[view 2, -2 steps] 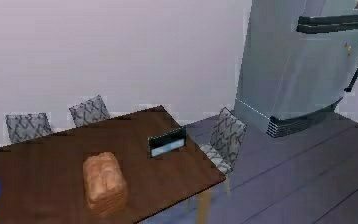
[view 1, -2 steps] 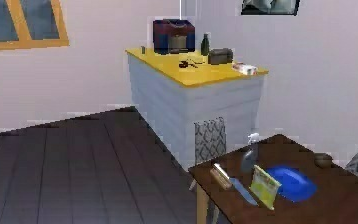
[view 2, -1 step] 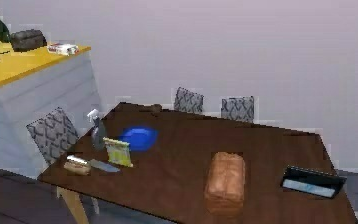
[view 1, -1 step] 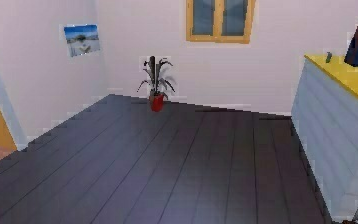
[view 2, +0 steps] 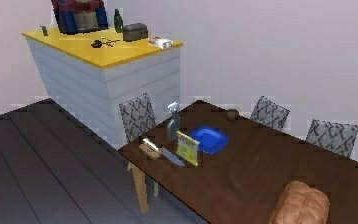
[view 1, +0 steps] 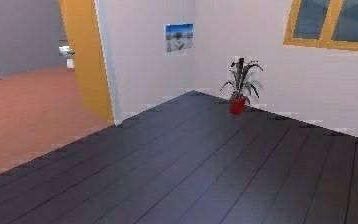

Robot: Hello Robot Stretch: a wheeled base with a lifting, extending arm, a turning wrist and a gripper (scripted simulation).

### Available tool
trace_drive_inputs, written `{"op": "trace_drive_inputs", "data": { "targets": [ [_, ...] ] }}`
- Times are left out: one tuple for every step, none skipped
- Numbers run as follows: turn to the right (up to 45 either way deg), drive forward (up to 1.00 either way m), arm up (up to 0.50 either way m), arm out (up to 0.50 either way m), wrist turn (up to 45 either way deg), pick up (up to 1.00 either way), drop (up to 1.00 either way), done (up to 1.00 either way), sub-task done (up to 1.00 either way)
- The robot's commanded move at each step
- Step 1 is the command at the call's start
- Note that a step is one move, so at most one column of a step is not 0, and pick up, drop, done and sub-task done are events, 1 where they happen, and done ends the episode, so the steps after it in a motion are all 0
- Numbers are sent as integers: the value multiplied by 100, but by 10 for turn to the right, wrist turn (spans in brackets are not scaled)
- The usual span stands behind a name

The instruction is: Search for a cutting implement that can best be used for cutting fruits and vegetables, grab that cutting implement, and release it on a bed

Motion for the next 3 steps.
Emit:
{"op": "trace_drive_inputs", "data": {
  "targets": [
    [0, 0, 50, 0, 0, 0, 0, 0, 0],
    [0, 0, 22, 0, 0, 0, 0, 0, 0],
    [0, 0, 0, 46, 0, 0, 0, 0, 0]
  ]
}}
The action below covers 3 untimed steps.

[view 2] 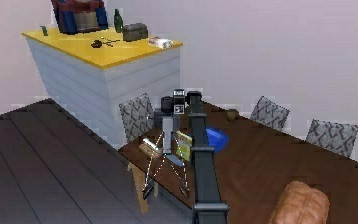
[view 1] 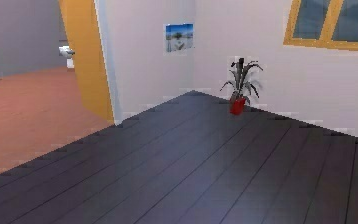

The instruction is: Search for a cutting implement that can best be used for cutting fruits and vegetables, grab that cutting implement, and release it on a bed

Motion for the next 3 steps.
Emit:
{"op": "trace_drive_inputs", "data": {
  "targets": [
    [0, 0, 0, 0, 450, 0, 0, 0, 0],
    [0, 0, 0, 0, 450, 0, 0, 0, 0],
    [0, 0, 0, 0, 450, 0, 0, 0, 0]
  ]
}}
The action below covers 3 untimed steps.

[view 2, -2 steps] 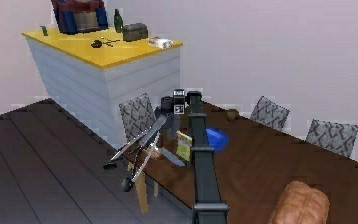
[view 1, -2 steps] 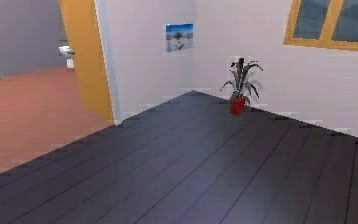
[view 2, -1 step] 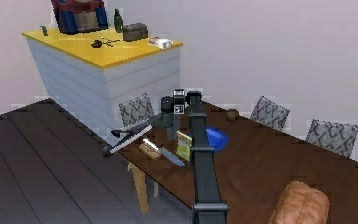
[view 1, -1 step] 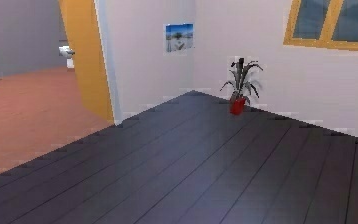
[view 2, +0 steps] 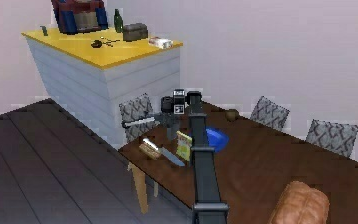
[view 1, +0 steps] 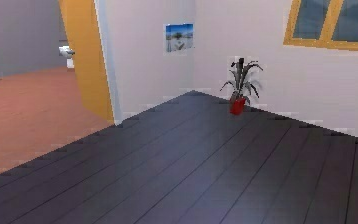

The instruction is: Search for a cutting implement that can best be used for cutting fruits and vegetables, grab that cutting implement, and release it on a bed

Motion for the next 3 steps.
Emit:
{"op": "trace_drive_inputs", "data": {
  "targets": [
    [0, 0, 0, 0, 450, 0, 0, 0, 0],
    [0, 0, 0, 0, 120, 0, 0, 0, 0],
    [0, 0, -30, 0, 0, 0, 0, 0, 0]
  ]
}}
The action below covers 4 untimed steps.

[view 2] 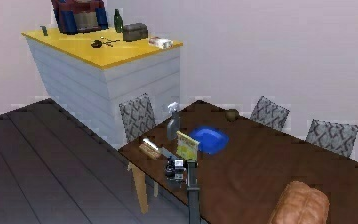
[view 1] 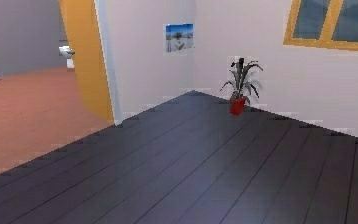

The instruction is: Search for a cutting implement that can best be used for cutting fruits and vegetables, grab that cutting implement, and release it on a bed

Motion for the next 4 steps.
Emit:
{"op": "trace_drive_inputs", "data": {
  "targets": [
    [0, 0, 0, 0, 0, 100, 0, 0, 0],
    [0, 0, 10, 0, 0, 0, 0, 0, 0],
    [0, 0, 36, 0, 0, 0, 0, 0, 0],
    [0, 0, 0, 0, -450, 0, 0, 0, 0]
  ]
}}
